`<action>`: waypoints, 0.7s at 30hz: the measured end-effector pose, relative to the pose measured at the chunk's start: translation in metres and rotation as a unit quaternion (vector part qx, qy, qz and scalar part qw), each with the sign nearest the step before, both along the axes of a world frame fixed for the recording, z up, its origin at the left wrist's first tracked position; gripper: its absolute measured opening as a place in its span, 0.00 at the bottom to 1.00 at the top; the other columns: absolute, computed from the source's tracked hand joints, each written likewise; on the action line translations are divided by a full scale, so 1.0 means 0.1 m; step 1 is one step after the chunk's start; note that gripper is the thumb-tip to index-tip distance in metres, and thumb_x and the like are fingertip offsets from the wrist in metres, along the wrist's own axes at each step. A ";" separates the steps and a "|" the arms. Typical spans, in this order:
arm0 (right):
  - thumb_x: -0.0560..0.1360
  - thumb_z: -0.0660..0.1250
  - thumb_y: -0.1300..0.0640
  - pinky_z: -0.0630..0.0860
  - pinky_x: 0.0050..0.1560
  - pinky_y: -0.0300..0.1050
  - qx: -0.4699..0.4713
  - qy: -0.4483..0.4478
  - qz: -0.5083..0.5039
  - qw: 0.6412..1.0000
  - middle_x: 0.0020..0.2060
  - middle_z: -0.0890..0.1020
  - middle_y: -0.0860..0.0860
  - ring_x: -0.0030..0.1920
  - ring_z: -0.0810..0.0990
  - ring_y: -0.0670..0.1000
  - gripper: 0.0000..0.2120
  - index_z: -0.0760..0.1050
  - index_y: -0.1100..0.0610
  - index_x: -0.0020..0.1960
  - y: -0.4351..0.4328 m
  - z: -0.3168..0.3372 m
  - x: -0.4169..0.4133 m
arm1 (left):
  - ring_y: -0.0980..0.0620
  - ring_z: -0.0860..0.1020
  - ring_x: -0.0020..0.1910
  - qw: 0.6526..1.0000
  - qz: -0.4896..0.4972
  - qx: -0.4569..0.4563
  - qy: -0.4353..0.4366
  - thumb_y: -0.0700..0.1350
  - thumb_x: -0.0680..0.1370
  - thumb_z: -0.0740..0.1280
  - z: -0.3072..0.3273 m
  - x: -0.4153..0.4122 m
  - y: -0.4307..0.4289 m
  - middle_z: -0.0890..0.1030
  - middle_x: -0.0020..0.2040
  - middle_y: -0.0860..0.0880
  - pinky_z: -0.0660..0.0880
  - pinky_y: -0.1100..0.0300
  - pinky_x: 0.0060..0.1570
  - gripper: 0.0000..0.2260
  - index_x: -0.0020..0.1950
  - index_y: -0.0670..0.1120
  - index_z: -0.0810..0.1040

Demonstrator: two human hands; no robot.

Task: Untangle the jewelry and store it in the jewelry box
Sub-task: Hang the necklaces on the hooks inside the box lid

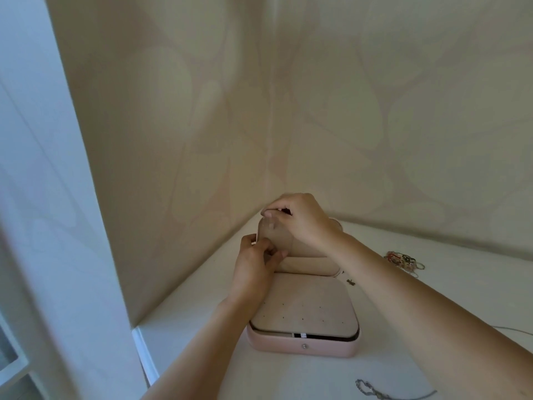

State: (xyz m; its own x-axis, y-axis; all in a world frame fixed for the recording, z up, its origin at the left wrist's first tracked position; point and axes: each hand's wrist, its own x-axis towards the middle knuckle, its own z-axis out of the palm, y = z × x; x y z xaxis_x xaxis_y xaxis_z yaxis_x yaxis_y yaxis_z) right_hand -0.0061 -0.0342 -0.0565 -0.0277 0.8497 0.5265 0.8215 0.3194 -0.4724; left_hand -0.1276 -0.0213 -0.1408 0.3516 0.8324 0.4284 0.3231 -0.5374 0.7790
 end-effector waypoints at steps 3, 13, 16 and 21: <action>0.75 0.68 0.60 0.69 0.42 0.30 0.016 -0.042 0.008 0.999 0.42 0.76 0.49 0.40 0.75 0.43 0.07 0.84 0.58 0.50 0.03 0.12 0.01 | 0.62 0.69 0.37 1.000 0.003 0.002 -0.001 0.46 0.76 0.68 0.00 0.00 -0.01 0.69 0.50 0.49 0.65 0.78 0.37 0.10 0.38 0.45 0.73; 0.73 0.69 0.64 0.67 0.43 0.37 0.002 -0.168 0.042 0.985 0.43 0.81 0.52 0.42 0.75 0.47 0.05 0.81 0.61 0.47 0.11 0.20 0.01 | 0.61 0.71 0.35 1.000 0.002 0.007 0.000 0.46 0.76 0.69 -0.01 0.01 0.01 0.69 0.51 0.49 0.65 0.78 0.37 0.09 0.41 0.41 0.75; 0.73 0.68 0.65 0.70 0.43 0.39 0.010 -0.192 0.053 0.980 0.42 0.80 0.51 0.41 0.75 0.47 0.03 0.80 0.61 0.45 0.08 0.16 0.04 | 0.60 0.71 0.35 1.000 0.000 0.007 0.000 0.46 0.76 0.69 -0.01 0.00 0.01 0.69 0.52 0.49 0.65 0.79 0.38 0.09 0.43 0.40 0.76; 0.72 0.68 0.64 0.69 0.40 0.40 0.087 -0.247 0.064 0.963 0.38 0.80 0.51 0.39 0.77 0.50 0.03 0.80 0.61 0.42 0.08 0.06 0.10 | 0.60 0.71 0.36 1.000 -0.001 0.008 0.002 0.47 0.76 0.69 -0.01 0.00 0.01 0.68 0.51 0.49 0.65 0.79 0.39 0.09 0.44 0.40 0.77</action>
